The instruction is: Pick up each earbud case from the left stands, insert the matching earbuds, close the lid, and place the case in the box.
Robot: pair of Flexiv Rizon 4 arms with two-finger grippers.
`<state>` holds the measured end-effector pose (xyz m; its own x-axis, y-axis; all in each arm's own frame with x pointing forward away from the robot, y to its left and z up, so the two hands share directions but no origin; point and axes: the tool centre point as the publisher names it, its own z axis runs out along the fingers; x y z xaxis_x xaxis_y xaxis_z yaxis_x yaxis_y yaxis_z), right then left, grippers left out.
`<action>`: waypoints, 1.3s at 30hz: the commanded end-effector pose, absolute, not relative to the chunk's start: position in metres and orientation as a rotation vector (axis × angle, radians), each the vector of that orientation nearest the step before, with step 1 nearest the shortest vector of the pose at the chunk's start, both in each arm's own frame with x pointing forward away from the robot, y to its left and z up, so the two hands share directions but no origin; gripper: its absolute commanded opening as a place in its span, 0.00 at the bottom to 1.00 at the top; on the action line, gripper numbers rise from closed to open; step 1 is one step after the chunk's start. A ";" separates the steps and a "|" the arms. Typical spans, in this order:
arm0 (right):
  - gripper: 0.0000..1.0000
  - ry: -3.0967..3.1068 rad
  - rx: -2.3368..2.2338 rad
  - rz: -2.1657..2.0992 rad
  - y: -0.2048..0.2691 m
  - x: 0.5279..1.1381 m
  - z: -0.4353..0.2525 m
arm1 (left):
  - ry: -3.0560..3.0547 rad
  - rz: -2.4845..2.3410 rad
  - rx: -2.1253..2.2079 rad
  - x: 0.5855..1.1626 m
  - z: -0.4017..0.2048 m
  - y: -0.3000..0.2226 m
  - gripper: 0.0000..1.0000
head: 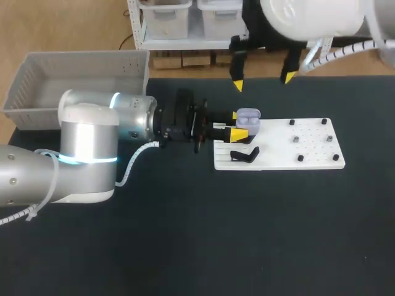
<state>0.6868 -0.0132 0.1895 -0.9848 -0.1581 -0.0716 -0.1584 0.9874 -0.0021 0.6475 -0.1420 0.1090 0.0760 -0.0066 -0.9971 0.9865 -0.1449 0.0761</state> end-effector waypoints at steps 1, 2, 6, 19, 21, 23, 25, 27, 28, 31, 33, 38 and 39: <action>1.00 3.012 0.026 -0.042 -0.021 0.695 0.174 | 1.081 -1.253 1.347 0.646 0.109 -0.142 0.00; 1.00 3.013 0.036 -0.041 -0.022 0.698 0.172 | 1.081 -1.253 1.347 0.646 0.109 -0.142 0.00; 1.00 3.052 0.043 -0.065 -0.026 0.705 0.157 | 1.081 -1.253 1.347 0.646 0.109 -0.142 0.00; 1.00 3.148 -0.019 -0.073 -0.024 0.678 0.139 | 1.081 -1.253 1.347 0.646 0.109 -0.142 0.00; 1.00 3.157 -0.032 -0.078 -0.023 0.670 0.141 | 1.081 -1.253 1.347 0.646 0.109 -0.142 0.00; 1.00 3.171 -0.041 -0.073 -0.023 0.662 0.142 | 1.081 -1.253 1.347 0.646 0.109 -0.142 0.00; 1.00 3.184 -0.049 -0.065 -0.022 0.655 0.142 | 1.081 -1.253 1.347 0.646 0.109 -0.142 0.00; 1.00 3.180 -0.046 -0.080 -0.023 0.649 0.143 | 1.081 -1.253 1.347 0.646 0.109 -0.142 0.00; 1.00 3.151 -0.016 -0.094 -0.026 0.648 0.144 | 1.081 -1.253 1.347 0.646 0.109 -0.142 0.00; 1.00 3.005 0.057 -0.101 -0.038 0.642 0.163 | 1.081 -1.253 1.347 0.646 0.109 -0.142 0.00; 1.00 2.914 0.048 -0.099 -0.044 0.635 0.180 | 1.081 -1.253 1.347 0.646 0.109 -0.142 0.00; 1.00 2.760 -0.105 -0.072 -0.047 0.607 0.221 | 1.081 -1.253 1.347 0.646 0.109 -0.142 0.00; 1.00 2.739 -0.144 -0.055 -0.046 0.601 0.227 | 1.117 -1.243 1.327 0.649 0.111 -0.138 0.00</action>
